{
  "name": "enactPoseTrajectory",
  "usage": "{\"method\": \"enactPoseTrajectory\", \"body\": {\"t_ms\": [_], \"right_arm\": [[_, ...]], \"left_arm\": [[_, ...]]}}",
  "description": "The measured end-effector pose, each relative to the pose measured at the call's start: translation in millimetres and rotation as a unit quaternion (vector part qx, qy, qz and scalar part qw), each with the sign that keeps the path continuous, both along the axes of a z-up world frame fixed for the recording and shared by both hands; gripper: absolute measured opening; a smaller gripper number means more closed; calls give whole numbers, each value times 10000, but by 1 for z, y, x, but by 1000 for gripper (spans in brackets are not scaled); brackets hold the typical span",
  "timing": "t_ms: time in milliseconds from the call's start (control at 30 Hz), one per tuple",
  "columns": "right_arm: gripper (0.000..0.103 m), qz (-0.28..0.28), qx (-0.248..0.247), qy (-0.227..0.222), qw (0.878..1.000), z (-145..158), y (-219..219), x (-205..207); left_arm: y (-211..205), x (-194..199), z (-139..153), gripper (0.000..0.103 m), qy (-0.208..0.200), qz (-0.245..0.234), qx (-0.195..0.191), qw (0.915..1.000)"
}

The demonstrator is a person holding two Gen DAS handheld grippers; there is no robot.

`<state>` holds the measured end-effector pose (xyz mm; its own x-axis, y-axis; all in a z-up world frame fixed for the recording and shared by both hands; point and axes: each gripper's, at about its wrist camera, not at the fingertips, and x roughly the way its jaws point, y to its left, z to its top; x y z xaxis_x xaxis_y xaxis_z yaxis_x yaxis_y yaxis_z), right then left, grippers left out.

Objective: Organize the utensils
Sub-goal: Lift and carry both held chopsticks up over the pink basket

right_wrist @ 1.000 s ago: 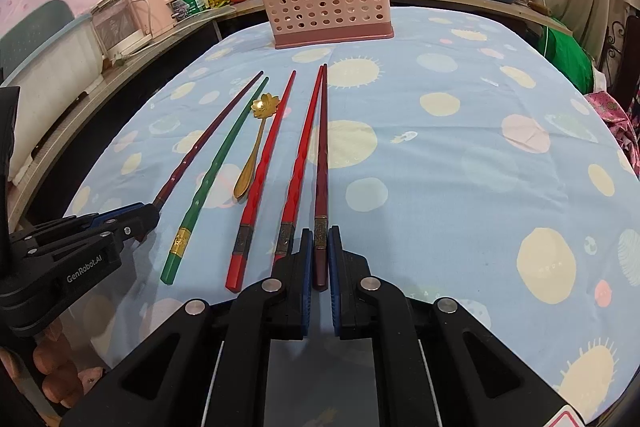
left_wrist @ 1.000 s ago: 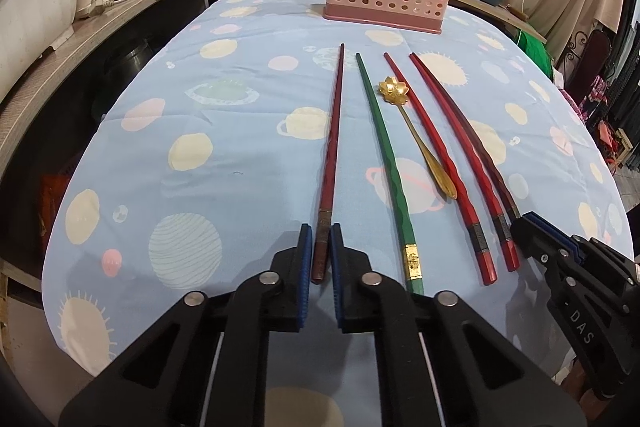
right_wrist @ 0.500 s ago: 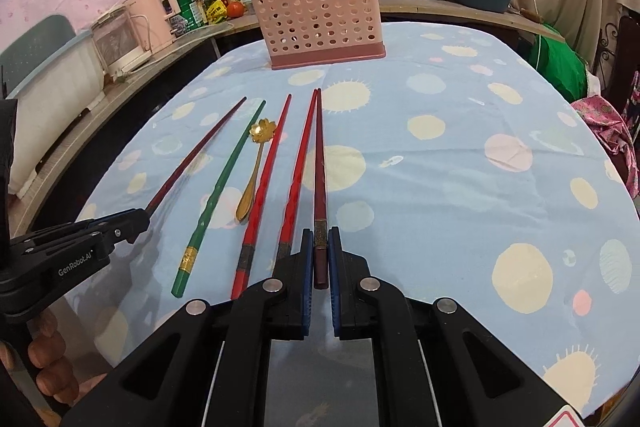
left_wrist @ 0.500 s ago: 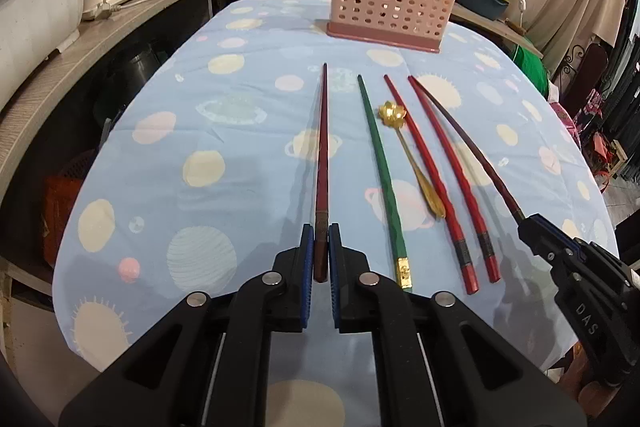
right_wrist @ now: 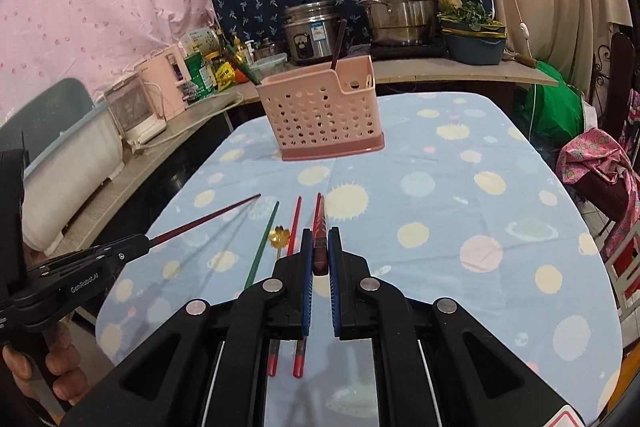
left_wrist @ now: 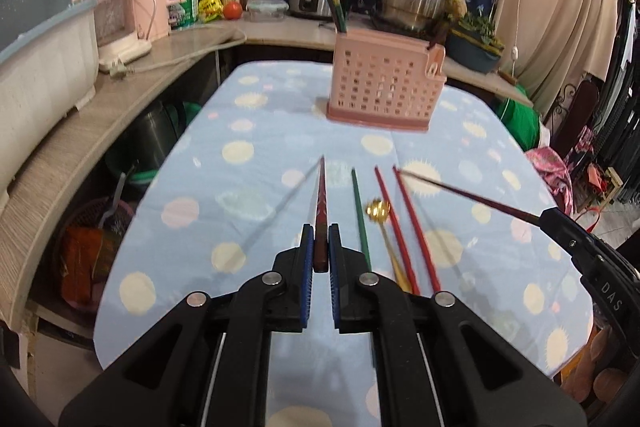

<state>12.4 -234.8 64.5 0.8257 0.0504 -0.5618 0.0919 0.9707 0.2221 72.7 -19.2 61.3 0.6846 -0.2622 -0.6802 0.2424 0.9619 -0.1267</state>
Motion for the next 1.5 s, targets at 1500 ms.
{"method": "enactPoseTrajectory", "body": {"t_ms": [1500], "right_arm": [[7, -271, -17, -1967, 9801, 201, -54, 213]], "left_arm": [[-61, 191, 253, 7, -2476, 168, -807, 9654]]}}
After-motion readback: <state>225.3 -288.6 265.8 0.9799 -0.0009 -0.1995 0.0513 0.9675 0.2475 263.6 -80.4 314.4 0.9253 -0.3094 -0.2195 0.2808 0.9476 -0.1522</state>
